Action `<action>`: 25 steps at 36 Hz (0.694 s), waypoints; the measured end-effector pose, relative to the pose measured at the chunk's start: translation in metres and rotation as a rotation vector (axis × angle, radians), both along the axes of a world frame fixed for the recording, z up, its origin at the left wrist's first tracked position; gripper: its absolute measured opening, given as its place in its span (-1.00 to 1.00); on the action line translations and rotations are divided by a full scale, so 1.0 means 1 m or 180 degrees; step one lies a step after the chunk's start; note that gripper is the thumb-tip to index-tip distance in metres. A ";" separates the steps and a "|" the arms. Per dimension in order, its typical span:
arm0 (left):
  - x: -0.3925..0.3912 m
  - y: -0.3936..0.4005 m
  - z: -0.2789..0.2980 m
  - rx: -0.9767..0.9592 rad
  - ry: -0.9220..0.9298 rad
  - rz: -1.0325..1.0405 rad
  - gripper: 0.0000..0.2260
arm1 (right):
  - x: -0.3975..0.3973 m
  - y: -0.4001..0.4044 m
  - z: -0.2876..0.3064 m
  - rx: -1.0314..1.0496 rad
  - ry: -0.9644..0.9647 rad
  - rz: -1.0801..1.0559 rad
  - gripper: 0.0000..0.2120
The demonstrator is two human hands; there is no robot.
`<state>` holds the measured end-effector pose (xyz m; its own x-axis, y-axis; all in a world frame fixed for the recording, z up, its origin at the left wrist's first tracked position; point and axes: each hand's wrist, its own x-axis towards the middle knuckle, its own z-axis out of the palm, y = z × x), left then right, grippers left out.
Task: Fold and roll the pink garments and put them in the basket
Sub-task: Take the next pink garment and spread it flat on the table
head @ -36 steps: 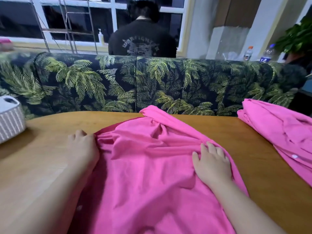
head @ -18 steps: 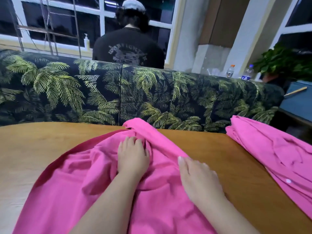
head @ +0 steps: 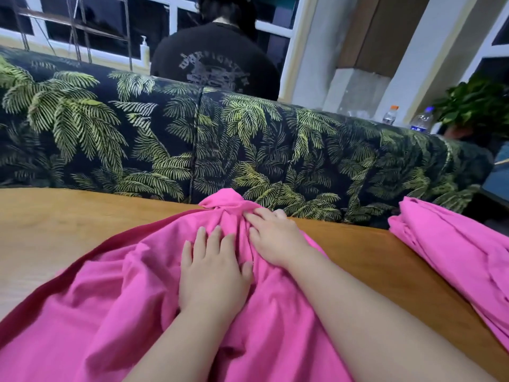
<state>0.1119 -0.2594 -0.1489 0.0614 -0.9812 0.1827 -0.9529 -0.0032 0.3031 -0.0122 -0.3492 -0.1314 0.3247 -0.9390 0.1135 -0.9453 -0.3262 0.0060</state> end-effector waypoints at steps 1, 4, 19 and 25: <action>0.000 -0.001 0.003 0.0092 -0.0001 0.0067 -0.42 | 0.000 -0.004 0.001 -0.0041 0.0097 -0.0115 -0.58; 0.003 -0.004 0.005 0.0195 0.0065 0.0202 -0.31 | -0.002 -0.015 0.004 0.0084 0.0100 -0.0282 -0.57; 0.037 -0.023 0.006 0.0363 -0.0093 0.0631 -0.19 | -0.123 0.001 0.023 0.0156 -0.0845 -0.2164 -0.62; 0.012 -0.017 0.009 0.0139 0.0062 0.0060 -0.20 | -0.134 0.007 0.009 0.0014 -0.0903 -0.1798 -0.54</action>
<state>0.1235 -0.2769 -0.1397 0.0832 -0.9869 0.1383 -0.9465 -0.0348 0.3209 -0.1458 -0.3427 -0.1226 -0.2634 -0.9574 0.1182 -0.9363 0.2242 -0.2703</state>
